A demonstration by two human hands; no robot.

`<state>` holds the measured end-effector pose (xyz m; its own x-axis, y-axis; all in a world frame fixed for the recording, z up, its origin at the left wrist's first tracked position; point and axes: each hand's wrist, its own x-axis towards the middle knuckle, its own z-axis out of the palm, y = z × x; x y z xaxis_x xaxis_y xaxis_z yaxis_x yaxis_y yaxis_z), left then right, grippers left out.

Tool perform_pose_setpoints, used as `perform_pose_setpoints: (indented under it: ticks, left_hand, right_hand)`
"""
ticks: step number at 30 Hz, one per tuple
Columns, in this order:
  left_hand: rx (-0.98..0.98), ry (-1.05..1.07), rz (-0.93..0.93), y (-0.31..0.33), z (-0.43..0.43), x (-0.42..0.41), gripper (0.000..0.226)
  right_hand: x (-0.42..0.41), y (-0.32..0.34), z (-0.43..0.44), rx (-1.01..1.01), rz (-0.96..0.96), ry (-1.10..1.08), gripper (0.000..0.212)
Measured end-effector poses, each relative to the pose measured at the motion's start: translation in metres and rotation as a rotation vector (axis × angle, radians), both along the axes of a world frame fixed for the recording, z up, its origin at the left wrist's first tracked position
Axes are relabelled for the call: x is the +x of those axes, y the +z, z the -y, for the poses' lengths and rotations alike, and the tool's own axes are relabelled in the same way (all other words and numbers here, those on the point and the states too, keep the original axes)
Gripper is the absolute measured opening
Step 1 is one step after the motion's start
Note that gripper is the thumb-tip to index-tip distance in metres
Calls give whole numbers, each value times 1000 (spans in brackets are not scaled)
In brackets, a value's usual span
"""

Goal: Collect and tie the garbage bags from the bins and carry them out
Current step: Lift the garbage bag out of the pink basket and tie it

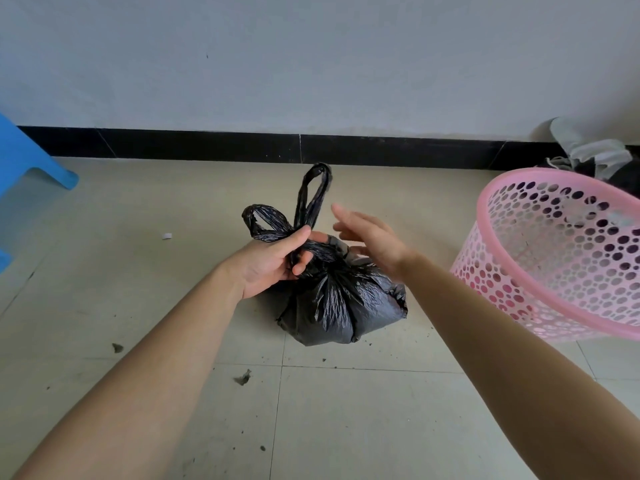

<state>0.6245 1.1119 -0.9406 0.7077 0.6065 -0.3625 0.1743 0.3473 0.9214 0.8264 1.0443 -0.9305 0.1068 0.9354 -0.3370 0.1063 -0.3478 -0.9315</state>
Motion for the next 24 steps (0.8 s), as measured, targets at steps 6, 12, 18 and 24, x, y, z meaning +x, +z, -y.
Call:
perform_pose_setpoints:
  ticks: [6,12,18,24]
  left_hand:
    - [43,-169,-31,2,9,10,44]
    - [-177,150,179,-1,9,11,44]
    - [-249,236,195,-3,14,14,46]
    - [-164,353,68,-1,14,17,52]
  right_hand:
    - [-15,20,-17,86,-373,-128,40]
    - [-16,30,-21,174,-1050,-517,27]
    - [-10,24,-16,197,-1096,-680,27]
    - [-8,27,-7,160,-1013,-691,26]
